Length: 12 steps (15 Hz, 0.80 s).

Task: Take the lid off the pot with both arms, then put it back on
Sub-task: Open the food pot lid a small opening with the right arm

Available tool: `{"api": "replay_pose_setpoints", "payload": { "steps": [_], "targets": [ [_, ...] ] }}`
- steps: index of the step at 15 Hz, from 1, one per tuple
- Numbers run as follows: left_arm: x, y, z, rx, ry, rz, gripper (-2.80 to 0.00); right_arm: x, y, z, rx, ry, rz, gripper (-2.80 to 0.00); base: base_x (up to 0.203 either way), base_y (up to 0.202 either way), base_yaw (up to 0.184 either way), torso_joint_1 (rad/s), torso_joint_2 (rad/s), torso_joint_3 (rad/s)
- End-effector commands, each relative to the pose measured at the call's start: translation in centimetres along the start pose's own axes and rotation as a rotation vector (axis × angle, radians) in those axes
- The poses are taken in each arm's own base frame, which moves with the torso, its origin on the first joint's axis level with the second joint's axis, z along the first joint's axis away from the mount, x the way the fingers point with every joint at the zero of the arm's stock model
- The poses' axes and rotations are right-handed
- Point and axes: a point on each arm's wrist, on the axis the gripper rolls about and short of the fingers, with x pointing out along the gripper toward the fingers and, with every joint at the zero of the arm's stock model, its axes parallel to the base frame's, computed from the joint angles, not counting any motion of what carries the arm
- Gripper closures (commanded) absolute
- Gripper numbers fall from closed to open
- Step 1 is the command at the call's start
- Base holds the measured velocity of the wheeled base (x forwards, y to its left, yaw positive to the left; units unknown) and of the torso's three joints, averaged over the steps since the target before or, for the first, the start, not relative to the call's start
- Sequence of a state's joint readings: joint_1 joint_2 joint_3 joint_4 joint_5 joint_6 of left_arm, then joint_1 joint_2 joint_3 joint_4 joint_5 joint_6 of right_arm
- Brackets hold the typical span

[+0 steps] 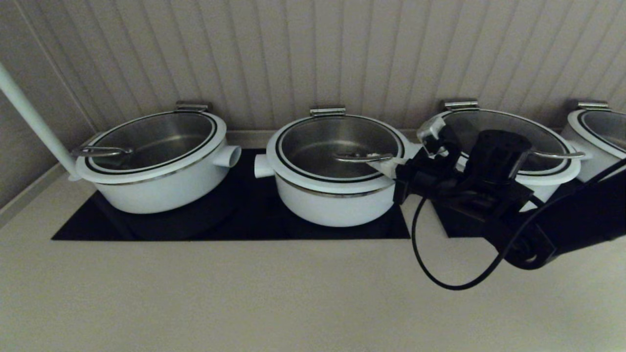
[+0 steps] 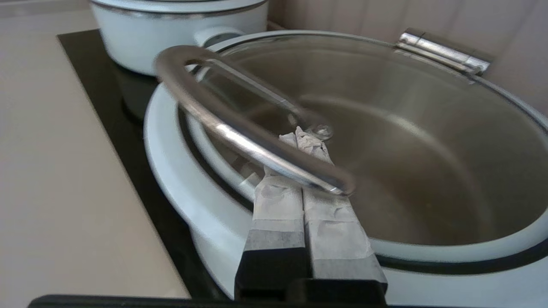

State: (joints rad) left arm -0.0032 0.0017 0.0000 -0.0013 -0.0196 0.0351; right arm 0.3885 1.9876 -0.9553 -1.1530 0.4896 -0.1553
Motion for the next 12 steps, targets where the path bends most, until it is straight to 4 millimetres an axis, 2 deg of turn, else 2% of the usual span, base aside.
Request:
{"api": "replay_pose_setpoints", "payload": {
  "steps": [1,4,12],
  "targets": [
    [0.0,0.0,0.0,0.008,0.000,-0.002,0.00,0.2,-0.1,0.2,-0.010,-0.015,0.002,0.00,0.000,0.000,0.000,0.000,0.00,0.000],
    [0.0,0.0,0.2,0.060,-0.009,-0.010,0.00,0.1,-0.1,0.5,-0.013,-0.022,-0.003,0.00,0.000,0.000,0.000,0.000,0.00,0.000],
    [-0.5,-0.1,3.8,0.075,-0.072,-0.098,0.00,0.0,-0.3,2.1,-0.033,-0.059,-0.008,0.00,0.000,0.000,0.000,0.000,0.00,0.000]
  ]
}}
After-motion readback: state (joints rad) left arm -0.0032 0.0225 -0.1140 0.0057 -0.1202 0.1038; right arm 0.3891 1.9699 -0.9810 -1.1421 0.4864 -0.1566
